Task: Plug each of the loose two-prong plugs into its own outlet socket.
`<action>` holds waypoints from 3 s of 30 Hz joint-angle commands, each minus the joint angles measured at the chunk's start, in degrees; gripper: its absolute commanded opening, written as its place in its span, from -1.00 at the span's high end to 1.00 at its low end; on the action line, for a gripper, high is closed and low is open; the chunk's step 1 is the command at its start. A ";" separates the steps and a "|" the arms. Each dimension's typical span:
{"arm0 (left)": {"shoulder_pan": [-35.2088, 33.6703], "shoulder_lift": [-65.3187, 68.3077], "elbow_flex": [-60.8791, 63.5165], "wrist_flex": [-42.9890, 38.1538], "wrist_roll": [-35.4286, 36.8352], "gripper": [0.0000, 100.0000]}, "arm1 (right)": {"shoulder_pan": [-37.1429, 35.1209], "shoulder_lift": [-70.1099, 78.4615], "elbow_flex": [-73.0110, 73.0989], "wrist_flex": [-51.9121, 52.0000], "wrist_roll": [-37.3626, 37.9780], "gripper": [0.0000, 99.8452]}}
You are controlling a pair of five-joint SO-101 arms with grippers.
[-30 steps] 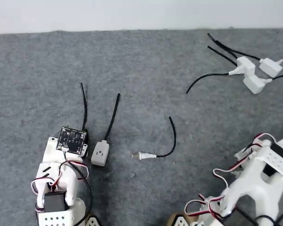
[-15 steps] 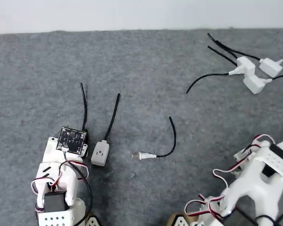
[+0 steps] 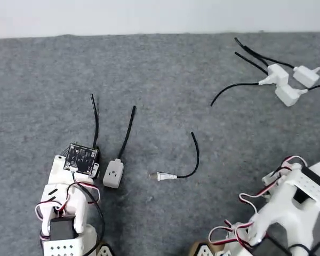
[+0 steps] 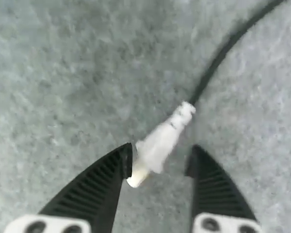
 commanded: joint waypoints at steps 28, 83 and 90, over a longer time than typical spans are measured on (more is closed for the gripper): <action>0.26 -0.79 -0.66 -0.70 -0.70 0.61 | -0.57 -0.92 5.27 -2.77 5.71 0.97; 0.26 -0.79 -0.66 -0.70 -0.70 0.61 | 2.95 -0.84 1.32 -3.12 -2.73 0.67; 0.26 -0.79 -0.66 -0.70 -0.70 0.61 | 2.95 3.91 1.32 -5.23 -2.64 0.68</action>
